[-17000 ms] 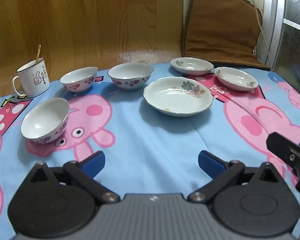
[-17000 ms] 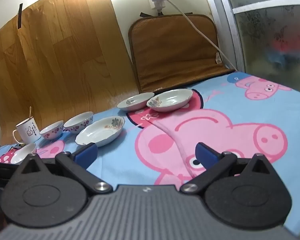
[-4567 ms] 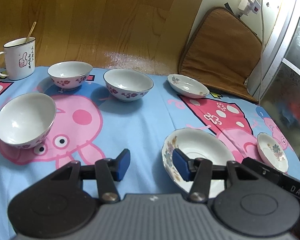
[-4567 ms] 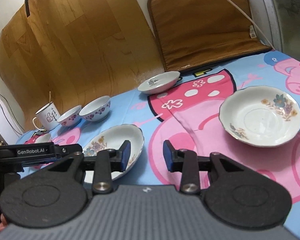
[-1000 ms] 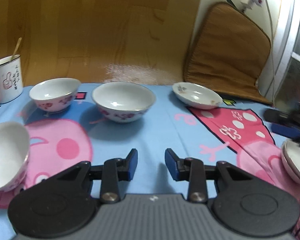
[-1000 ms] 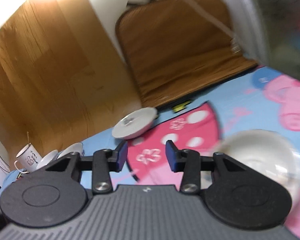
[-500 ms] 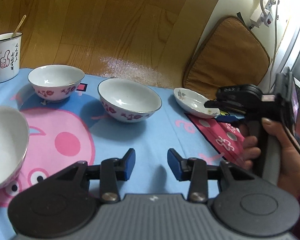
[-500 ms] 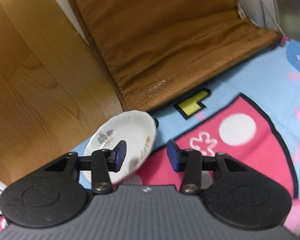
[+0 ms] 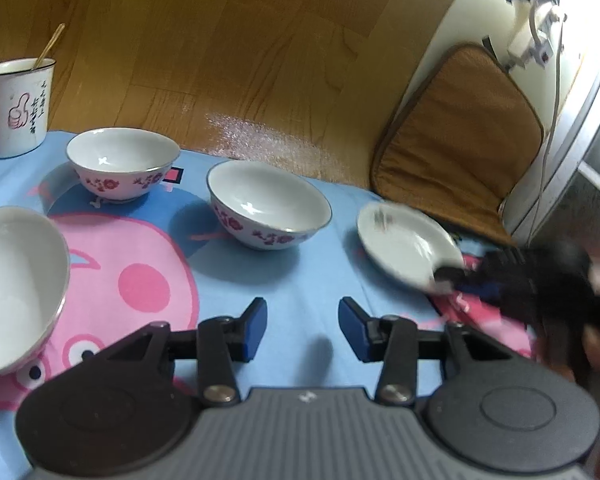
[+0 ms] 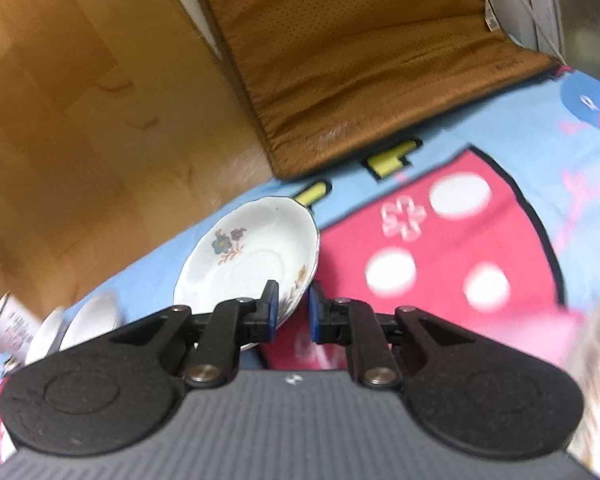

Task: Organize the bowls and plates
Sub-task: 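Carry the small floral plate with the right tool toward the plate stack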

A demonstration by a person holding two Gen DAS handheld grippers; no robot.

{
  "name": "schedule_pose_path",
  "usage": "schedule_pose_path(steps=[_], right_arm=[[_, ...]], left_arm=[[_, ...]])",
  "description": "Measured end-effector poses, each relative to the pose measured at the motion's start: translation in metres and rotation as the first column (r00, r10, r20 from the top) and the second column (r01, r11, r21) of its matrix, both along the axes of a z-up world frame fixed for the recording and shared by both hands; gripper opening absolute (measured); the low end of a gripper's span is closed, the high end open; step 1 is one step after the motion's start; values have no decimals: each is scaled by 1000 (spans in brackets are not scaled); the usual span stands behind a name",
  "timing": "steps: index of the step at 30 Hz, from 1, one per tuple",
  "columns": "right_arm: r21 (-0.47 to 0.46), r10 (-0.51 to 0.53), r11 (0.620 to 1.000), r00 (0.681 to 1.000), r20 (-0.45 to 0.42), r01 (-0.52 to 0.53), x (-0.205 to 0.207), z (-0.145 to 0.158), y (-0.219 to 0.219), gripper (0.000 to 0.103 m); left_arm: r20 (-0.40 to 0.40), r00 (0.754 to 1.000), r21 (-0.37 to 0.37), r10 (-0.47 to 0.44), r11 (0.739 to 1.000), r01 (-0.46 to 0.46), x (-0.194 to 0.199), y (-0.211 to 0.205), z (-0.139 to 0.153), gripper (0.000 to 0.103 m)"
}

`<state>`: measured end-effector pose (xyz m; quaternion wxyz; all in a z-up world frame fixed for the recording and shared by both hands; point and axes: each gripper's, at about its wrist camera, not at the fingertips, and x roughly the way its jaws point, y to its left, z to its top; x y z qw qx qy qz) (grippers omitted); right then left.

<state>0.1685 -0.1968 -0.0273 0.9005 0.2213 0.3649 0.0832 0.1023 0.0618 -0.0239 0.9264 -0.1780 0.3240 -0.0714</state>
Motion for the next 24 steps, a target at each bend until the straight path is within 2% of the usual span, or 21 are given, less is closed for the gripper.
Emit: schedule_pose_path(steps=[5,11,15,18,24], right_arm=[[28,56,998,998,-4,-56,-54,0,-5,18],[6,139,990,990,13,-139,-105,4,-3,18],[20,182,983,983,18,-183,-132,3,-4,18],[18,227,974,973,35,-228,-141,5,0,19],[35,349,936,936,45,-351,-155,8,17,22]], left_arm=[[27,1000,-34,11,999,-10,-6,7,4,41],[-7,997,-89,-80,993,80,-12,-3,7,41],[-6,994,-39,-110,993,110,-25,-15,12,41],[-30,992,-30,-122,992,121,-35,-18,12,41],[-65,994,10,-93,996,94,-54,-12,12,39]])
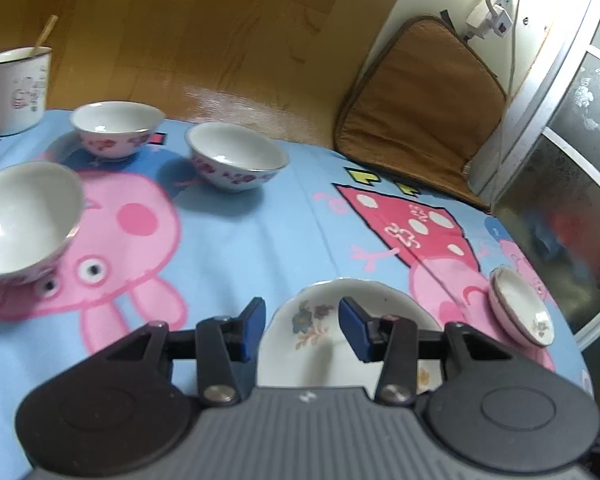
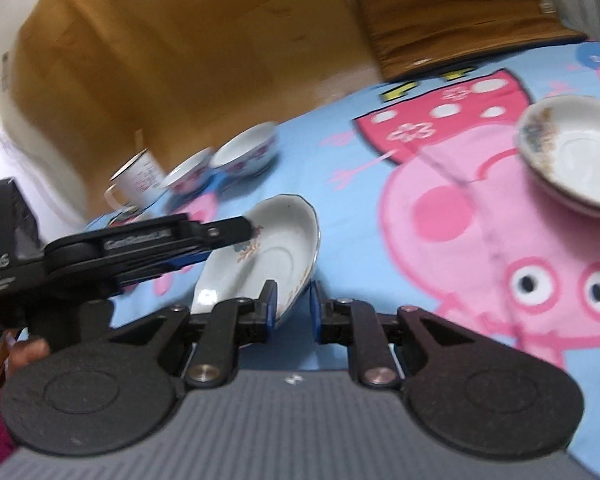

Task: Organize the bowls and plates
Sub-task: 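Carry the small floral plate with the right tool toward the plate stack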

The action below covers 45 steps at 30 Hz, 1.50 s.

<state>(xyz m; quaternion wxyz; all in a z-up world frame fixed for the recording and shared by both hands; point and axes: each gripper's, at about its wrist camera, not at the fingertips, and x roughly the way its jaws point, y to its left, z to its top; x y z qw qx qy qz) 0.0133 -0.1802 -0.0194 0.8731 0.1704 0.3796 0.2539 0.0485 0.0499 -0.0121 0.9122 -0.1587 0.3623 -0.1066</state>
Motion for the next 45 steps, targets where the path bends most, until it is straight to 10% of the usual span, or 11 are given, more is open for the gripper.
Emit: schedule_pose_path(steps=[6,31,45], right_arm=[[-75,-56,995,994,96,63,-11,4,4,48],[-57,-133,988,984,121,141,-11,5,-5,48],[-32,-80,996,992,102,83,1,3,-9,46]], left_arm=[[-15,999,9,45,999,-45,-15,12,2,39],[12,997,109,71,991,-72,-42,16,12,39],[-76,997,23,5,1000,-4,-37,12,5,39]])
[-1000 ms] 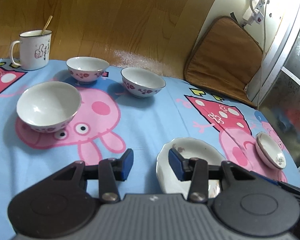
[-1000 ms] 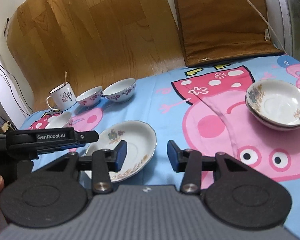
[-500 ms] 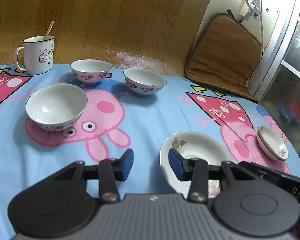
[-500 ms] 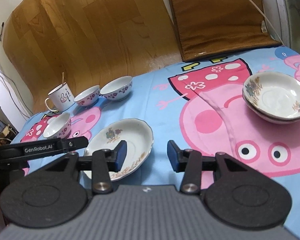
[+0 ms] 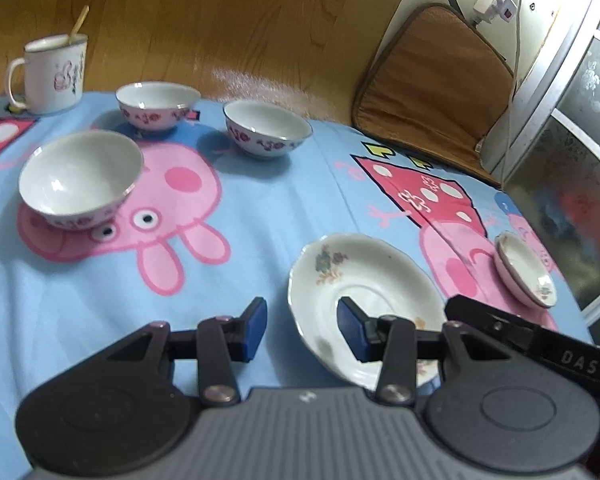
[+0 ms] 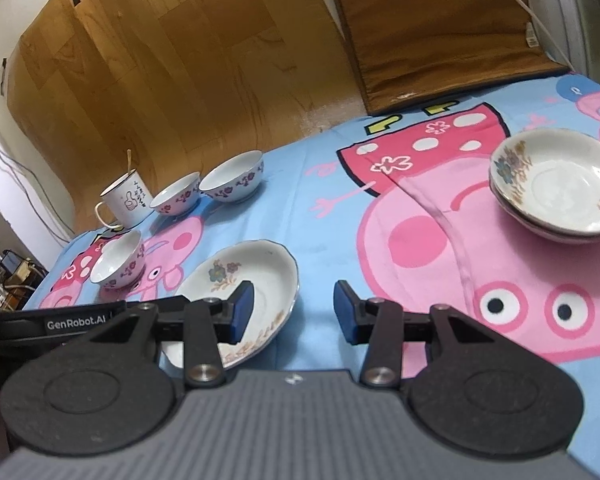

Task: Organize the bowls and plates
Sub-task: 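Carry the small floral plate with the right tool toward the plate stack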

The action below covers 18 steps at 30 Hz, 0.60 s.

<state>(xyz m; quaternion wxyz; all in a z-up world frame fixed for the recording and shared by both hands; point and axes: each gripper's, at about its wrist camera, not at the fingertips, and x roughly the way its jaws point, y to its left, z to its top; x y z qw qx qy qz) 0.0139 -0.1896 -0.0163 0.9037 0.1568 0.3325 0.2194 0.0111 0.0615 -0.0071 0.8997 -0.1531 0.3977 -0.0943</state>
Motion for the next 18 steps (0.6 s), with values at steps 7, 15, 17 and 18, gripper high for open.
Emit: schedule_pose_path(steps=[7,15,17,18], right_arm=[[10,35,999,999,-31,-35,13,-4,-1,42],[59,86,995,989,-118,-79,23,-17,4,19],[71,90,994,988,-129,-82,24,-19,4,18],[71,89,994,988,-127,-80,24,-18,3,18]], left_arm=[[-42,999,-40,-23,999,22,2,-1,-4,25],[-61,998,-55,-13,998,10,4,1,-6,19],[-67,998,-70,-5,998,0,4,4,-7,19],[-70,998,-75,-1,997,-4,4,5,-7,19]])
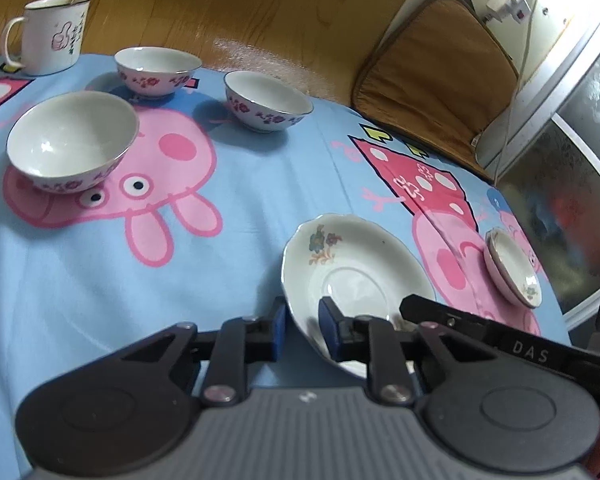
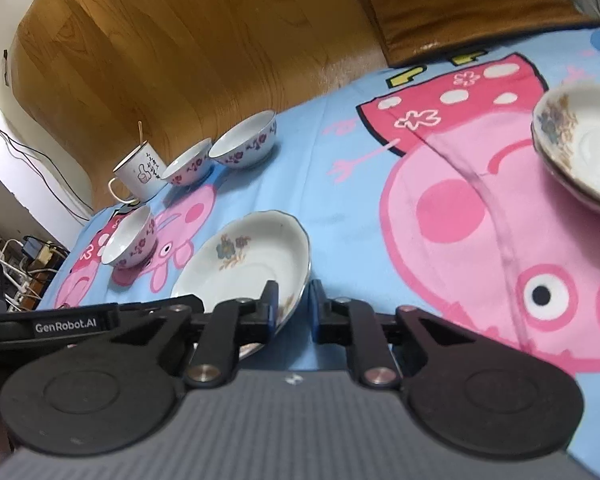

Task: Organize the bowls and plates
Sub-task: 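Lower the small floral plate onto the plate stack and open the right tool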

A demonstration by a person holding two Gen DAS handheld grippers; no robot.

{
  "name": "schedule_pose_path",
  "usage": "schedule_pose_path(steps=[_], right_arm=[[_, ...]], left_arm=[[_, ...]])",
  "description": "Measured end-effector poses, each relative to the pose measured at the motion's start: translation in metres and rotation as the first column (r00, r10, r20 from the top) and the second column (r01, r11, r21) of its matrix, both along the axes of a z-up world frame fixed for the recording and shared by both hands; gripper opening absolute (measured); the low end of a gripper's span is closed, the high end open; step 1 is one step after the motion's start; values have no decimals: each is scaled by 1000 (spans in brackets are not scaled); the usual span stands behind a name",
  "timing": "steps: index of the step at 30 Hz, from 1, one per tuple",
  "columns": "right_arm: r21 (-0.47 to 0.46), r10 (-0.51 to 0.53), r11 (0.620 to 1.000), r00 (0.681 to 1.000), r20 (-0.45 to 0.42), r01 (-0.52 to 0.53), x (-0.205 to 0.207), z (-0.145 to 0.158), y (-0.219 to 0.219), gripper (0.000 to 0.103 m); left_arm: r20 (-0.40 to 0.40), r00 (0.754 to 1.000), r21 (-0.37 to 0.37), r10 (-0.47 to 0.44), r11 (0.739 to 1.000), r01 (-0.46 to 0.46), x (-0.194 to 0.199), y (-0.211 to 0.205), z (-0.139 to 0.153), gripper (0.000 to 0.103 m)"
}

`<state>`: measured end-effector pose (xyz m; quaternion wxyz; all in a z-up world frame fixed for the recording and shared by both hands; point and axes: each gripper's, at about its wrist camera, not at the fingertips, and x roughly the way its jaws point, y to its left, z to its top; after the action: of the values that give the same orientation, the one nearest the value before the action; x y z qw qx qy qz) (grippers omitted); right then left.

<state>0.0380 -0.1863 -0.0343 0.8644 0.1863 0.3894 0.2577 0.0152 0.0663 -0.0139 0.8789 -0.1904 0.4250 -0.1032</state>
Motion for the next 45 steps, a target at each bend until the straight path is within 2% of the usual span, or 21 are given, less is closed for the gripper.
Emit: schedule_pose_path(steps=[5,7,8,10,13,17,21,27,33,37,43,45], right_arm=[[-1,-12,1000,1000,20,12,-1,2,-2,19],[5,-8,1000,1000,14,8,1,0,-1,18],[4,-4,1000,1000,14,4,1,-1,1,14],[-10,-8,1000,999,32,8,-2,0,1,13],[-6,-50,999,997,65,50,-6,4,-10,12],[1,-112,994,988,110,112,-10,11,-29,12],[-15,-192,980,965,177,197,-15,19,-55,12],[-20,-332,938,914,234,346,-16,25,-107,12],[-43,-437,887,865,248,460,-14,18,-147,13],[-65,-464,868,851,246,492,-6,11,-157,13],[-90,-465,859,841,276,504,-4,6,-152,25],[-101,-465,852,830,308,514,-7,7,-150,36]], left_arm=[[-1,1000,5,11,1000,-11,1,0,2,26],[2,1000,13,13,1000,-13,2,-3,2,24],[3,1000,25,10,1000,-10,3,-6,1,20],[2,1000,67,14,998,-14,4,-12,3,14],[13,1000,70,-27,997,26,5,-21,11,14],[57,995,111,-82,991,76,13,-47,25,14],[78,984,129,-162,980,151,32,-83,36,14],[107,952,153,-288,950,270,59,-151,45,14],[90,924,169,-372,920,354,88,-210,38,15],[75,918,183,-389,910,371,100,-229,32,15],[60,925,191,-376,914,359,110,-234,24,18],[75,926,204,-370,915,349,108,-232,27,19]])
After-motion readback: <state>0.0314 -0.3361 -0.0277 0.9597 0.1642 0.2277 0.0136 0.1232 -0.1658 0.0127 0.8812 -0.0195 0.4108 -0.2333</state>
